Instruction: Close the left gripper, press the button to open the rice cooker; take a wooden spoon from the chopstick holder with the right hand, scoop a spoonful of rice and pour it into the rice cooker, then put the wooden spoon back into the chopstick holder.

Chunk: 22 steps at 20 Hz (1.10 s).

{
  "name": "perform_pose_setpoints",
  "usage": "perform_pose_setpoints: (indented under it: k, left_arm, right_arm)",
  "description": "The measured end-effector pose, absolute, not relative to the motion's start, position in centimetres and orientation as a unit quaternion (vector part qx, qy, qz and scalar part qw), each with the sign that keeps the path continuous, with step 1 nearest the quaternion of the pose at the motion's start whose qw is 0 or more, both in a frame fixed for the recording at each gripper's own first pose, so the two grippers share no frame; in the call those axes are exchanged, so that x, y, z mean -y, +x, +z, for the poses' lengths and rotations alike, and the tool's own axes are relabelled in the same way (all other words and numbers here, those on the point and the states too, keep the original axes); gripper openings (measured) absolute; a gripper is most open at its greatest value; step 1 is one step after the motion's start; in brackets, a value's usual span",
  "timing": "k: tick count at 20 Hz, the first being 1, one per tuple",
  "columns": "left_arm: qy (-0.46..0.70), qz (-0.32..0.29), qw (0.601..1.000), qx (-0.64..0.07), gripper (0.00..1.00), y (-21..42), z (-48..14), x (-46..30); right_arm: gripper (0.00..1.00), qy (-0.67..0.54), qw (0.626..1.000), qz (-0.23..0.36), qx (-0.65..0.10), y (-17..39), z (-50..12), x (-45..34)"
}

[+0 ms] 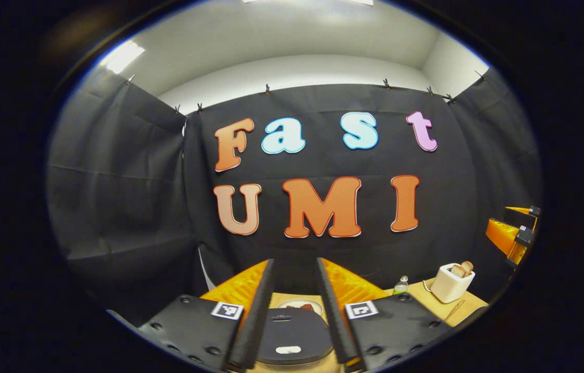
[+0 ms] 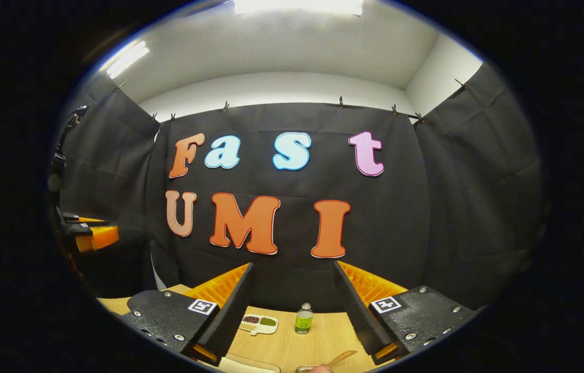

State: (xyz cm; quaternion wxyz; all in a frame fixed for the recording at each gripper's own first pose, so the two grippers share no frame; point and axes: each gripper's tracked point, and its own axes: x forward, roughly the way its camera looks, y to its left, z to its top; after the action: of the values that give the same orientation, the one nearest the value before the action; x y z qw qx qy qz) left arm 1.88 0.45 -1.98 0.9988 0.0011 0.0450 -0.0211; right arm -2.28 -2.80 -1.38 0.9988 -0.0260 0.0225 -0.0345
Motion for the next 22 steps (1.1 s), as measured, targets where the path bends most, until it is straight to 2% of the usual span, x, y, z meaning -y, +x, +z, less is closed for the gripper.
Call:
perform_pose_setpoints:
  k: [1,3,5,7,10,11,12,15,21,22]
  left_arm:
    - [0.008,0.003,0.998,-0.058,0.37,2.5,-2.6,-1.6]
    - [0.002,-0.017,0.994,-0.111,0.08,3.6,-5.1,-1.1]
    - [-0.013,-0.02,0.983,-0.183,0.0,4.3,-8.5,-1.6]
    - [-0.035,-0.032,0.96,-0.276,0.05,4.5,-12.7,-1.5]
    - [-0.086,-0.054,0.906,-0.41,0.05,4.5,-19.0,-0.8]
    - [-0.085,-0.051,0.895,-0.435,0.0,4.7,-20.4,-1.1]
    - [-0.089,-0.049,0.884,-0.457,0.05,4.8,-21.8,-1.0]
    - [-0.121,-0.046,0.843,-0.522,0.05,3.7,-24.9,-0.5]
    - [-0.138,-0.025,0.79,-0.597,0.05,3.8,-30.5,-0.8]
    - [-0.136,-0.019,0.788,-0.6,0.0,3.9,-31.1,-1.1]
  right_arm:
    - [0.93,-0.025,0.999,-0.038,-0.026,-2.5,-1.5,3.1]
    - [0.93,-0.025,0.998,-0.051,-0.033,-2.9,-2.1,4.0]
    - [0.93,-0.029,0.997,-0.063,-0.039,-3.3,-2.6,4.9]
    - [0.93,-0.031,0.996,-0.072,-0.046,-3.7,-3.2,5.5]
    - [0.96,-0.032,0.994,-0.086,-0.06,-4.3,-4.5,6.6]
    - [0.96,-0.032,0.993,-0.09,-0.066,-4.6,-5.0,6.9]
    - [0.93,-0.032,0.992,-0.095,-0.072,-4.7,-5.5,7.2]
    - [0.93,-0.029,0.99,-0.106,-0.089,-5.2,-6.8,7.9]
    - [0.93,-0.021,0.986,-0.116,-0.115,-6.4,-9.1,8.9]
    - [0.93,-0.023,0.986,-0.118,-0.118,-6.5,-9.3,9.0]
